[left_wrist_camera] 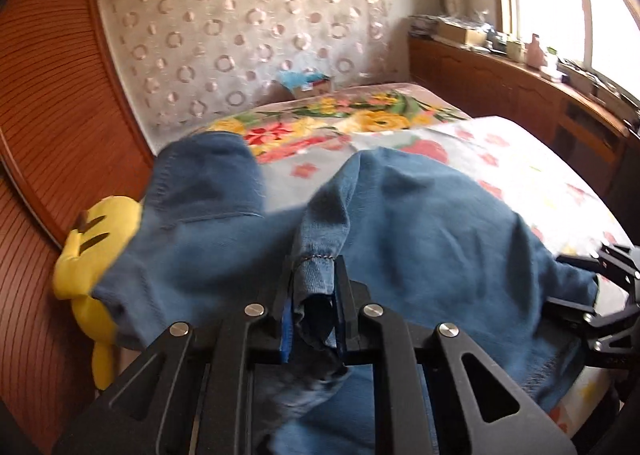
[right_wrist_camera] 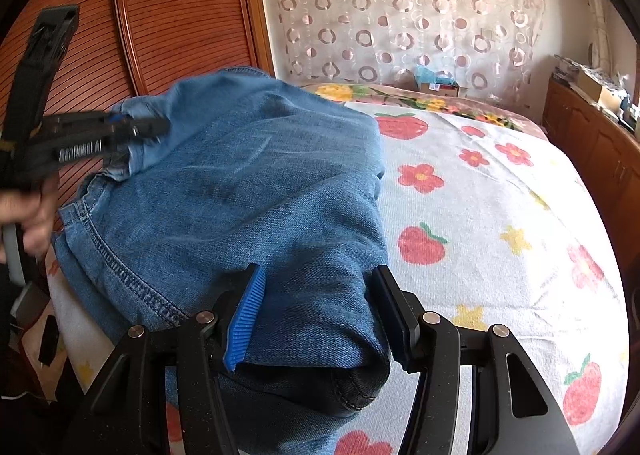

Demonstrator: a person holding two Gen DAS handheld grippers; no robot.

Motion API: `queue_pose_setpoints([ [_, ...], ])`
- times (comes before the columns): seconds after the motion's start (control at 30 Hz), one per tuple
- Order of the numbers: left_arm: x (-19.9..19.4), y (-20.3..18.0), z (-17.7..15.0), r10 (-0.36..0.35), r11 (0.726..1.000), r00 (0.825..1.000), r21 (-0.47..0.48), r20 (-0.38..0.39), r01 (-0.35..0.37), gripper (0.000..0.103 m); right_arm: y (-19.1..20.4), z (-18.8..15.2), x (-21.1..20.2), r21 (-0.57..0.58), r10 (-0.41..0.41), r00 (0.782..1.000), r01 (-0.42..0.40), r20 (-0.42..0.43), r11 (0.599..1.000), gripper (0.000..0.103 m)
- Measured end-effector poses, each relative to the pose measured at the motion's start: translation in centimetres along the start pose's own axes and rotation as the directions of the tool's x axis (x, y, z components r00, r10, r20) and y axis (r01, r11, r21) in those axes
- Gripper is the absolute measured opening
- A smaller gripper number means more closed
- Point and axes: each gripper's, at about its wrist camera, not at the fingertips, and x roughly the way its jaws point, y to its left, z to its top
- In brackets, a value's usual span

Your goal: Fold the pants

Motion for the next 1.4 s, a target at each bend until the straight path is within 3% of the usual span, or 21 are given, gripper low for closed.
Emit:
queue_pose_setpoints([
  [0.2,0.3,2.9,0.8,0.027,0.999,1.0,-0.031,-0.003,-0.027,0.018,-0.1,0.0,0.0,0.001,0.0,1.0,0.0,0.0,1.0,0.057],
  [0.4,-0.4,4.5,0.5,0.018,0.998,1.0,-0.059,-0.011,-0.019,0.026,-0.1,0.1,0.0,0.001,0.0,1.0,0.0,-0.002,1.0,0.057],
  [0.43,-0.6,4.6,0.3,0.02,0.998,1.0,-0.052,-0.013,-0.021,0.043,-0.1,0.1,0.0,0.001,0.0,1.0,0.0,-0.001,1.0,0.057],
  [0.5,-1.0,4.7,0.0,0.012,0.998,1.0,-0.054,0.0,-0.012,0.059,-0.1,0.1,0.0,0.001,-0.001,1.0,0.001,-0.002,1.0,0.057],
  [1.13,-2.2,4.0,-4.6,-0.037,0.993,0.999,-0.109,-0.024,0.035,0.06,-0.1,0.1,0.2,0.001,-0.002,1.0,0.002,-0.003,1.0,0.058],
  [1.17,-2.3,3.8,-4.7,-0.044,0.993,0.999,-0.109,-0.015,0.042,0.061,-0.1,0.0,0.3,0.003,-0.002,1.0,0.002,-0.003,1.0,0.058],
  [1.23,-3.0,3.4,-4.7,-0.059,0.993,0.998,-0.106,0.013,0.06,0.078,0.0,-0.1,0.3,0.002,-0.004,1.0,0.004,-0.004,1.0,0.058],
  [1.4,-4.1,2.0,-4.4,-0.096,0.991,0.995,-0.095,0.038,0.099,0.082,0.1,0.0,0.4,0.002,-0.005,1.0,0.005,-0.005,1.0,0.058],
])
